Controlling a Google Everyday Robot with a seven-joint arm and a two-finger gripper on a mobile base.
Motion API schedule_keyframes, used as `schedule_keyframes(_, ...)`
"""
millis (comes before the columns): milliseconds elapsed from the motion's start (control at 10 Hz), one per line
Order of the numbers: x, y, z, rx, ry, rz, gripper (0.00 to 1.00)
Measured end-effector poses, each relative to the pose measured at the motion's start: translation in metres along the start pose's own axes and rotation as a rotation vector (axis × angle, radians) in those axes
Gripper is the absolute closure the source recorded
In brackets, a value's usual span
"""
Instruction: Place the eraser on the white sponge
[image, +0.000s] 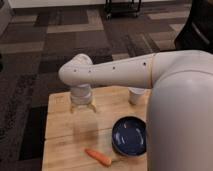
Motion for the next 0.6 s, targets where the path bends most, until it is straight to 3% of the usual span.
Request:
schedule_keyframes(100,0.000,-0.006,0.000,0.002,0.001,0.007,0.35)
schedule_keyframes(300,0.007,-0.060,0.005,0.011,0.030,0.073,0.35)
schedule_keyframes(600,0.016,-0.166,-0.009,0.053,0.021,0.196,0.35)
